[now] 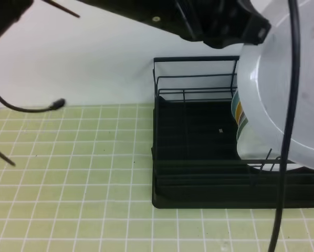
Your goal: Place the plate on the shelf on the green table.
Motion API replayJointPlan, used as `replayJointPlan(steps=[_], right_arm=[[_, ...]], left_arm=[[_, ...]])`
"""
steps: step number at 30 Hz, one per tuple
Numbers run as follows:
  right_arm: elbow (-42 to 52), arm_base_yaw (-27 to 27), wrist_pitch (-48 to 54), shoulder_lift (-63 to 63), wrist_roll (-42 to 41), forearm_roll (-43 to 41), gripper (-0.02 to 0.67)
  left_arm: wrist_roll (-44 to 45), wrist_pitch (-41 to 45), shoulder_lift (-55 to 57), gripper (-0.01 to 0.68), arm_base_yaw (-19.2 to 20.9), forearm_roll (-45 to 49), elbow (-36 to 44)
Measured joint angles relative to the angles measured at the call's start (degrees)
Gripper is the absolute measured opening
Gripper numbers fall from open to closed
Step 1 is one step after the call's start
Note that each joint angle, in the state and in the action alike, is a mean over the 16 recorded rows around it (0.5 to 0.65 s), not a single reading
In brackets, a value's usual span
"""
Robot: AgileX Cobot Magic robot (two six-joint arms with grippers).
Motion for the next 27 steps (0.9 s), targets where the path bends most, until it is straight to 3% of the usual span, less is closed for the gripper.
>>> replayJointPlan(steps=[6, 13, 22, 27], right_arm=[[0.0, 0.0, 3.0, 4.3, -3.3, 4.5, 0.456], [0.0, 0.0, 3.7, 6.2, -7.2, 7.4, 0.249], [-0.7, 0.0, 1.7, 6.3, -9.2, 7.9, 0.058], [-2.5, 0.1, -1.5, 6.5, -11.3, 7.9, 0.05]], left_arm=[[0.3, -1.5, 0.0, 0.0, -1.0, -0.6, 0.0], [1.2, -1.9, 0.0, 0.025, -1.2, -0.7, 0.0], [3.1, -0.2, 0.0, 0.202, -1.2, -2.1, 0.0], [4.3, 1.4, -0.4, 0.312, -1.2, -2.8, 0.0]])
